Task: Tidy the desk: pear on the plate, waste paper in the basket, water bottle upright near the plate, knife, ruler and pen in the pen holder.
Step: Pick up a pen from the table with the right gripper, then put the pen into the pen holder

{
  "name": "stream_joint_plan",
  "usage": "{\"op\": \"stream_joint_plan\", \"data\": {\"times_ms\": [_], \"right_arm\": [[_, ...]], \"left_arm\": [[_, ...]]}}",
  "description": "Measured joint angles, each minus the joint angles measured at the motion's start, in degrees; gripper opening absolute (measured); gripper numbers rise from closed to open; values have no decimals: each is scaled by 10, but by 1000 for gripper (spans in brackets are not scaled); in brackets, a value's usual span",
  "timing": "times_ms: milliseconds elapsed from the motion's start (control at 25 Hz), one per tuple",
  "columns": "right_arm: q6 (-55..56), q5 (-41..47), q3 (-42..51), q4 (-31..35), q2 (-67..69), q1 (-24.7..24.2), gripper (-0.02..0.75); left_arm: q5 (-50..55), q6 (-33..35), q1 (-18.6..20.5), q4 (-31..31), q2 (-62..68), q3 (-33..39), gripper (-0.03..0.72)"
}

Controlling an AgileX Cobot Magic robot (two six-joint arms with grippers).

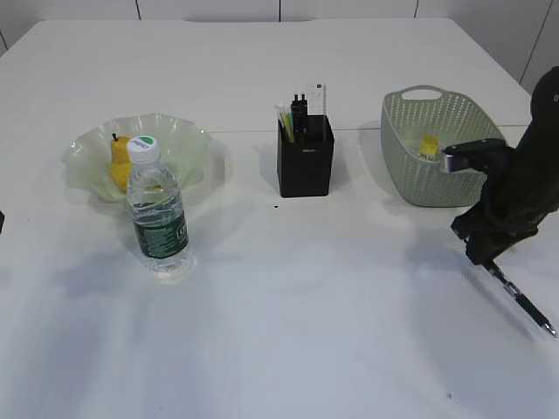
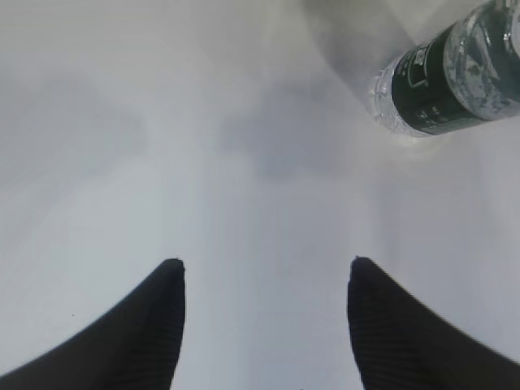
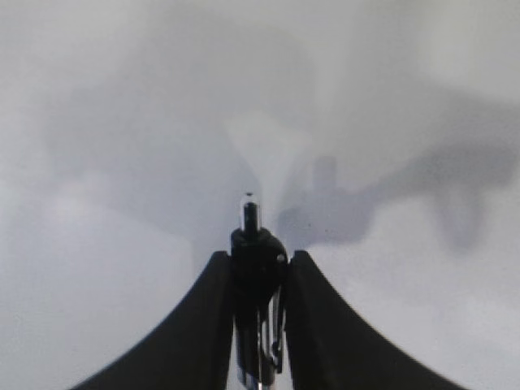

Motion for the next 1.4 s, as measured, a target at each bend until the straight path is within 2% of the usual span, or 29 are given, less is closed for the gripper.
{"op": "stream_joint_plan", "data": {"times_ms": [160,360,560,760,1000,1400], "right_arm": [[-47,14,-15,71,-25,0,144],[-132,30,-50,207,-44,11,144],[-148,16,-119,242,-46,62,144],[-150,-85,-170,253,-46,115,144],[-170,-206,-214,320,-20,141,144],[-316,-260,-298,495,81,143,144]], "left_arm": [[-3,0,0,1,0,0,447],[-3,0,0,1,0,0,447],[-3,0,0,1,0,0,447],[-3,0,0,1,0,0,447],[-3,0,0,1,0,0,447],[-3,0,0,1,0,0,447]]}}
